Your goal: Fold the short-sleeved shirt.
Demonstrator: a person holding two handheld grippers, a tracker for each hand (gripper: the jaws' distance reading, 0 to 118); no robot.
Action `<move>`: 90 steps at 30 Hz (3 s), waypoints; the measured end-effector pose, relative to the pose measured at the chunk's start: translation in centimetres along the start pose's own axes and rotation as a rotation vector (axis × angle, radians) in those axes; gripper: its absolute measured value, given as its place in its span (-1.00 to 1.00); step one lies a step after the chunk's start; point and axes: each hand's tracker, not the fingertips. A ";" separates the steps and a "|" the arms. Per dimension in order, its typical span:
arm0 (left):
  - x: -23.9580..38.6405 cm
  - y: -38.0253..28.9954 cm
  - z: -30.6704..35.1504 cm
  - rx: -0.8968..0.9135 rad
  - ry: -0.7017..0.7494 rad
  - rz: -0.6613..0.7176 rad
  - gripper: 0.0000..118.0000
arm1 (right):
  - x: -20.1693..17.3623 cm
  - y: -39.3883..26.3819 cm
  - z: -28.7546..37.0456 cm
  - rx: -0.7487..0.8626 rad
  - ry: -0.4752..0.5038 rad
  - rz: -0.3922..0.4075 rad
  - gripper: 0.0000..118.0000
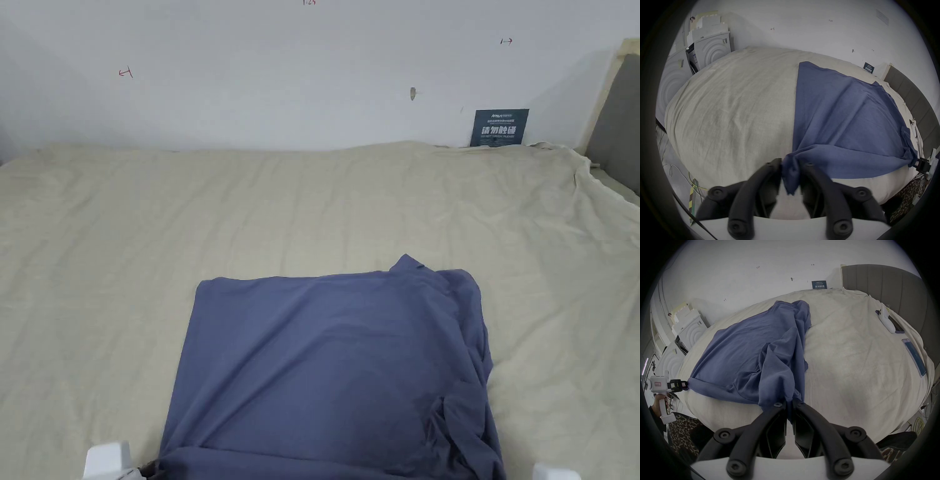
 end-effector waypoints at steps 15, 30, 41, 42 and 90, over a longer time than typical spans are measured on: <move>3.5 6.5 12.5 0.493 -0.022 -0.034 0.73 | -4.5 10.6 14.7 0.502 -0.104 0.061 0.38; 6.5 7.4 15.2 0.629 -0.107 -0.042 -1.00 | -6.0 10.8 17.5 0.649 -0.173 0.087 -1.00; 6.3 8.4 14.2 0.591 -0.111 -0.054 -1.00 | -6.6 10.7 17.4 0.648 -0.162 0.094 -1.00; 6.3 8.6 14.1 0.585 -0.112 -0.054 -1.00 | -6.6 10.7 17.4 0.645 -0.158 0.094 -1.00; 9.9 31.9 -22.6 -0.096 -0.025 -0.126 -0.94 | -2.2 24.4 -5.6 0.323 -0.158 0.106 -1.00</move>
